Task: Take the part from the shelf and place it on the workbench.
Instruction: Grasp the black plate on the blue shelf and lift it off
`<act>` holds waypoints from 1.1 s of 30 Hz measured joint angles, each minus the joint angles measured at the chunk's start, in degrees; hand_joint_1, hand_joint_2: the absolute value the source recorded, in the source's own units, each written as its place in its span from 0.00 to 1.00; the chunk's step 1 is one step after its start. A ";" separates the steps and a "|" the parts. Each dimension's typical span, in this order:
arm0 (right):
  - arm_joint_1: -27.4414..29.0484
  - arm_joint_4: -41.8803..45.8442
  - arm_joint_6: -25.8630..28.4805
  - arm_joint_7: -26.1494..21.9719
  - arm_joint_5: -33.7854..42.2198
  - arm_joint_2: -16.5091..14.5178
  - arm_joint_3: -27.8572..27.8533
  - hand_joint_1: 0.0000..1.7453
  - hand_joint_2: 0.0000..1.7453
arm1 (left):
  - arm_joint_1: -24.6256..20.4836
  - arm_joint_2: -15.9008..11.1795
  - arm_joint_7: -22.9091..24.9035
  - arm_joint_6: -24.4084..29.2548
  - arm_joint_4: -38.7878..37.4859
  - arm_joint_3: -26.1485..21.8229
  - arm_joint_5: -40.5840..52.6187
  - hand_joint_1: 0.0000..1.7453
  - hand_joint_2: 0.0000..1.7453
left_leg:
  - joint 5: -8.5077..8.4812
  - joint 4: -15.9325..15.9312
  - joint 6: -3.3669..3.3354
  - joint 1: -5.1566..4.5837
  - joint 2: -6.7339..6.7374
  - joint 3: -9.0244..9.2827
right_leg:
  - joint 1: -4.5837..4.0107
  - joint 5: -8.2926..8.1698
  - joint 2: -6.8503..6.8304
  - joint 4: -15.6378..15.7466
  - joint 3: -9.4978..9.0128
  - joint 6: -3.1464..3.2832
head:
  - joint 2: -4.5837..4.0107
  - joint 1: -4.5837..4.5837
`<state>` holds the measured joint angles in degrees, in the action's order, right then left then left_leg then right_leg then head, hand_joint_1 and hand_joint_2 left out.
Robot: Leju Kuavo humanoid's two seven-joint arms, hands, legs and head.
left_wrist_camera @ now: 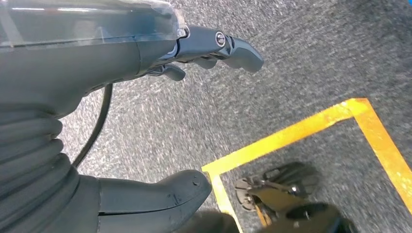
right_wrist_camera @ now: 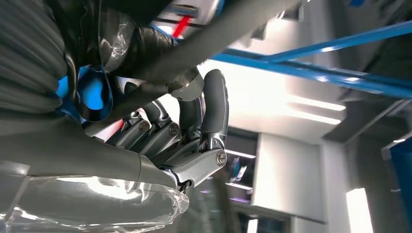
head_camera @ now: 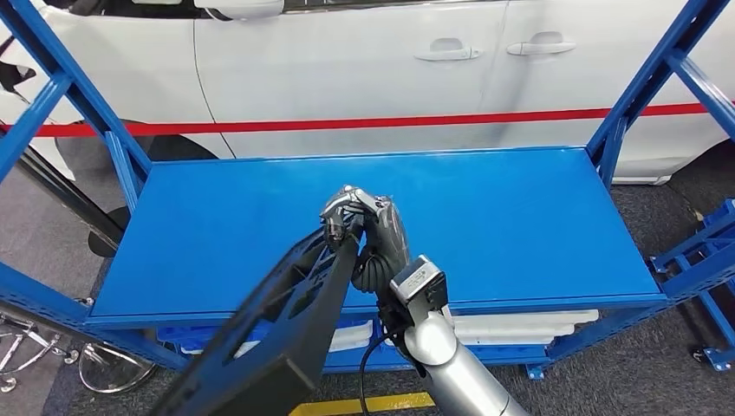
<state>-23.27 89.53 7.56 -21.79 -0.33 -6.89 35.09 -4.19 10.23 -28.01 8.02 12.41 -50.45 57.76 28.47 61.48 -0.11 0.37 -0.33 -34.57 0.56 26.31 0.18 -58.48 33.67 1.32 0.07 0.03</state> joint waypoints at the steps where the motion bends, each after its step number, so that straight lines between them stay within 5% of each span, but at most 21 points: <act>1: -1.12 0.07 -0.16 0.64 0.03 -0.02 0.58 1.00 1.00 | -0.01 0.01 -0.05 -0.04 0.00 0.00 0.02 0.00 1.00 | 1.72 3.12 0.31 0.14 0.02 -1.39 | 0.04 -0.02 -0.10 0.05 -0.05 0.15 | 0.00 0.01; 3: -2.37 0.06 -0.31 1.52 0.03 -0.04 1.84 1.00 1.00 | 0.04 0.04 -0.15 -0.12 0.00 -0.02 -0.03 0.00 1.00 | 4.74 10.38 0.79 0.34 0.03 -4.84 | 0.00 0.03 -0.28 -0.02 -0.01 0.31 | 0.01 0.01; 5: -2.78 -0.10 -0.32 1.96 0.04 -0.04 3.02 1.00 1.00 | 0.13 0.06 -0.22 -0.14 0.00 -0.07 -0.15 0.00 1.00 | 4.16 12.18 0.97 0.44 0.05 -5.88 | -0.02 0.12 -0.33 -0.14 0.00 0.34 | 0.00 0.00; 8: -3.05 -0.38 -0.11 2.00 0.08 -0.01 4.26 1.00 1.00 | 0.09 0.06 -0.44 0.63 0.00 -0.17 -0.01 0.00 1.00 | -1.29 1.69 0.57 0.40 0.10 -0.97 | -0.15 0.43 -0.26 -0.32 -0.28 0.01 | 0.00 -0.01; 10: -3.11 -0.62 0.06 1.89 0.08 0.06 4.74 1.00 1.00 | 0.06 0.07 -0.56 1.60 0.00 -0.20 0.33 0.00 1.00 | -2.50 -2.82 -0.01 0.20 0.03 1.10 | -0.34 0.49 -0.22 -0.38 -0.23 -0.46 | 0.00 0.01; 18: -3.13 -0.84 0.21 1.63 0.09 0.10 5.21 1.00 1.00 | 0.20 0.14 -0.59 2.38 0.00 -0.20 0.71 0.00 1.00 | -2.59 -3.42 -1.11 0.19 -0.01 1.21 | -0.38 0.49 -0.20 -0.26 -0.26 -1.43 | 0.00 0.02; 22: -2.15 -1.43 0.71 1.18 0.13 0.67 5.82 1.00 1.00 | 0.03 0.21 -0.74 0.64 0.00 -0.96 -0.98 0.00 1.00 | -2.82 -3.86 -2.38 0.34 0.10 1.40 | -0.22 8.06 -0.17 -15.65 6.85 -2.22 | 0.00 0.03; 23: -1.73 -1.67 0.73 1.02 0.19 0.82 5.92 1.00 1.00 | 0.04 0.21 -0.60 0.30 0.00 -1.22 -1.26 0.00 1.00 | -2.77 -3.79 -2.38 0.31 0.07 1.42 | -0.21 7.44 -0.18 -16.02 7.16 -2.19 | 0.00 0.03; 27: -0.75 -2.43 0.91 -0.03 0.74 1.03 6.05 1.00 1.00 | 0.06 0.31 -0.15 0.01 0.00 -1.90 -1.79 0.00 1.00 | -2.28 -3.23 -1.90 0.12 -0.06 1.43 | -0.40 0.68 -0.17 -3.24 1.34 -1.33 | 0.00 0.03; 31: 0.47 -2.71 1.49 -0.98 0.89 1.03 6.06 1.00 1.00 | -0.04 0.36 -0.14 0.05 0.00 -2.68 -2.03 0.00 1.00 | -2.03 -3.11 -0.70 0.09 -0.04 1.32 | -0.57 0.27 -0.04 -0.50 0.36 -0.52 | 0.00 0.02; 33: 0.79 -2.77 1.62 -1.13 0.88 1.02 6.06 1.00 1.00 | -0.06 0.36 -0.16 0.07 0.00 -2.85 -2.05 0.00 1.00 | -0.49 -1.13 -0.04 0.22 0.01 0.57 | -0.28 0.00 -0.10 0.06 0.06 0.10 | 0.00 0.02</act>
<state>-22.48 86.76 9.18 -22.92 0.55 -5.86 41.16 -4.26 10.59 -28.17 8.08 12.41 -53.30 55.71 27.97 60.35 -0.16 0.58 -0.33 -34.00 0.28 26.31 0.09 -58.42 33.73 1.42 0.07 0.04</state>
